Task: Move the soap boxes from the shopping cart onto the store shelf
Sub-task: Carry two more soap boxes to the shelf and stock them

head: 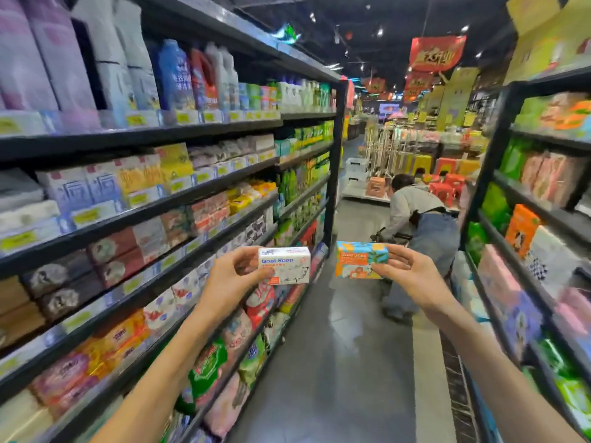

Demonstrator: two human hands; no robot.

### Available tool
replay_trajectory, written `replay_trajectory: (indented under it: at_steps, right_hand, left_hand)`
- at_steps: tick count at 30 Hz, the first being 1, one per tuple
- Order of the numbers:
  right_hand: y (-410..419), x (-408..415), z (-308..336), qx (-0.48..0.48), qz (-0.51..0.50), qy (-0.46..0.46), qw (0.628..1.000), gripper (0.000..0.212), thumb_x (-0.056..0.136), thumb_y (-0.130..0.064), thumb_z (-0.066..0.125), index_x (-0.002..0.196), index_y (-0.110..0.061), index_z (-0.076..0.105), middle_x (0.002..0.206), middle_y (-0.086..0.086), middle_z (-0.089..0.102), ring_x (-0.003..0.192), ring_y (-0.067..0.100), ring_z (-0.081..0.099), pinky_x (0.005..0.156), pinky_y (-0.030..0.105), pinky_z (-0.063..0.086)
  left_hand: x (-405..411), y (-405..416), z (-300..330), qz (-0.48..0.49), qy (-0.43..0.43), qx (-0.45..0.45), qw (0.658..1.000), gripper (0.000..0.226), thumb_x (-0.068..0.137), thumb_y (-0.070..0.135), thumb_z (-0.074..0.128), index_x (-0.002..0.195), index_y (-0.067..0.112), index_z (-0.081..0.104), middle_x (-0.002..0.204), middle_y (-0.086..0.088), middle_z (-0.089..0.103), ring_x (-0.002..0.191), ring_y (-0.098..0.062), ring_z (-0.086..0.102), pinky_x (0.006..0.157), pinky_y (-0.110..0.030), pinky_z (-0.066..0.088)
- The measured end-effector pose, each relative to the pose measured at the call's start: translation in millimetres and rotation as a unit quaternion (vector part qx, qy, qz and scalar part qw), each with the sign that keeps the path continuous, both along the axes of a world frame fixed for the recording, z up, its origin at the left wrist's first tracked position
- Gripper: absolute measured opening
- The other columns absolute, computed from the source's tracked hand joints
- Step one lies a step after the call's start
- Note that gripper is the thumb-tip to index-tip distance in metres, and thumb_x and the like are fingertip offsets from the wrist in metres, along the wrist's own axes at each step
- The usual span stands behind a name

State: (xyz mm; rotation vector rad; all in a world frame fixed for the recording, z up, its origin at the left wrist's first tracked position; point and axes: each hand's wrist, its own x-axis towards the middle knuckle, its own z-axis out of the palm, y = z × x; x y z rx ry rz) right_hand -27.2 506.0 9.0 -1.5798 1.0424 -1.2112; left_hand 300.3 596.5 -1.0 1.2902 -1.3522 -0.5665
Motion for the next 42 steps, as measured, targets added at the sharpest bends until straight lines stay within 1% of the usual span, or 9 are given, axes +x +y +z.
replay_trajectory:
  at_steps: [2, 4, 7, 11, 14, 22, 32, 37, 42]
  right_hand:
    - [-57, 18, 6, -0.001, 0.039, -0.002, 0.999, 0.039, 0.082, 0.004, 0.074, 0.117, -0.010, 0.065, 0.102, 0.001, 0.077, 0.095, 0.009, 0.072, 0.079, 0.016, 0.056]
    - [-107, 45, 9, -0.007, 0.083, 0.007, 0.997, 0.039, 0.082, 0.004, 0.074, 0.117, -0.010, 0.066, 0.103, 0.001, 0.077, 0.096, 0.009, 0.072, 0.078, 0.015, 0.055]
    - [-172, 96, 9, -0.014, 0.145, 0.011, 0.989, 0.038, 0.080, 0.003, 0.074, 0.113, -0.014, 0.066, 0.104, 0.002, 0.076, 0.093, 0.007, 0.072, 0.077, 0.016, 0.056]
    - [-247, 174, -7, -0.029, 0.234, 0.043, 0.971, 0.039, 0.082, -0.008, 0.077, 0.119, -0.014, 0.067, 0.113, 0.003, 0.074, 0.104, 0.015, 0.071, 0.090, 0.029, 0.057]
    - [-280, 232, -13, -0.031, 0.288, 0.058, 0.955, 0.041, 0.084, -0.014, 0.078, 0.123, -0.016, 0.066, 0.115, -0.003, 0.073, 0.104, 0.002, 0.068, 0.081, 0.015, 0.054]
    - [-333, 366, -28, -0.031, 0.405, 0.055, 0.912, 0.033, 0.085, -0.012, 0.076, 0.114, -0.024, 0.065, 0.109, -0.009, 0.072, 0.094, -0.007, 0.068, 0.072, 0.012, 0.053]
    - [-374, 467, -59, -0.065, 0.479, 0.117, 0.867, 0.059, 0.078, -0.038, 0.082, 0.129, -0.015, 0.061, 0.119, -0.005, 0.068, 0.108, 0.004, 0.065, 0.094, 0.030, 0.055]
    - [-385, 487, -67, -0.070, 0.498, 0.137, 0.854, 0.040, 0.080, -0.027, 0.082, 0.114, -0.021, 0.062, 0.104, -0.015, 0.069, 0.089, -0.015, 0.064, 0.075, 0.007, 0.050]
    - [-391, 498, -77, -0.072, 0.499, 0.141, 0.852, 0.042, 0.078, -0.035, 0.083, 0.114, -0.023, 0.067, 0.104, -0.011, 0.074, 0.094, 0.001, 0.070, 0.087, 0.031, 0.057]
  left_hand:
    - [9, -33, 1, 0.043, -0.004, 0.001, 0.999, 0.031, 0.082, 0.014, 0.081, 0.108, 0.025, 0.070, 0.101, 0.009, 0.075, 0.072, 0.001, 0.070, 0.060, -0.013, 0.053]
    - [27, -59, -1, 0.089, -0.024, 0.004, 0.996, 0.034, 0.082, 0.019, 0.082, 0.113, 0.024, 0.070, 0.105, 0.012, 0.075, 0.090, 0.001, 0.070, 0.070, -0.011, 0.052]
    - [61, -87, -5, 0.143, -0.025, 0.023, 0.989, 0.037, 0.082, 0.022, 0.082, 0.116, 0.023, 0.070, 0.108, 0.011, 0.075, 0.100, -0.003, 0.069, 0.089, -0.027, 0.057]
    - [109, -107, -16, 0.231, -0.015, 0.031, 0.972, 0.039, 0.082, 0.032, 0.082, 0.118, 0.027, 0.069, 0.110, 0.013, 0.074, 0.103, -0.004, 0.069, 0.089, -0.038, 0.059]
    - [144, -117, -25, 0.304, -0.026, 0.047, 0.951, 0.041, 0.079, 0.039, 0.082, 0.117, 0.031, 0.069, 0.112, 0.015, 0.073, 0.107, -0.003, 0.067, 0.092, -0.037, 0.057]
    - [211, -137, -51, 0.435, -0.007, 0.069, 0.898, 0.040, 0.078, 0.027, 0.085, 0.114, 0.024, 0.069, 0.107, 0.010, 0.075, 0.098, -0.001, 0.070, 0.090, -0.027, 0.056]
    - [240, -159, -75, 0.576, 0.020, 0.161, 0.801, 0.060, 0.081, 0.035, 0.082, 0.130, 0.008, 0.062, 0.124, -0.005, 0.067, 0.114, -0.019, 0.064, 0.096, -0.034, 0.051]
    - [245, -172, -82, 0.612, 0.008, 0.206, 0.764, 0.058, 0.082, 0.033, 0.081, 0.132, 0.010, 0.061, 0.127, -0.010, 0.068, 0.114, -0.022, 0.065, 0.098, -0.041, 0.053]
    - [243, -184, -83, 0.645, -0.039, 0.242, 0.724, 0.046, 0.083, 0.034, 0.080, 0.123, 0.018, 0.066, 0.119, -0.006, 0.070, 0.106, -0.023, 0.068, 0.092, -0.039, 0.056]
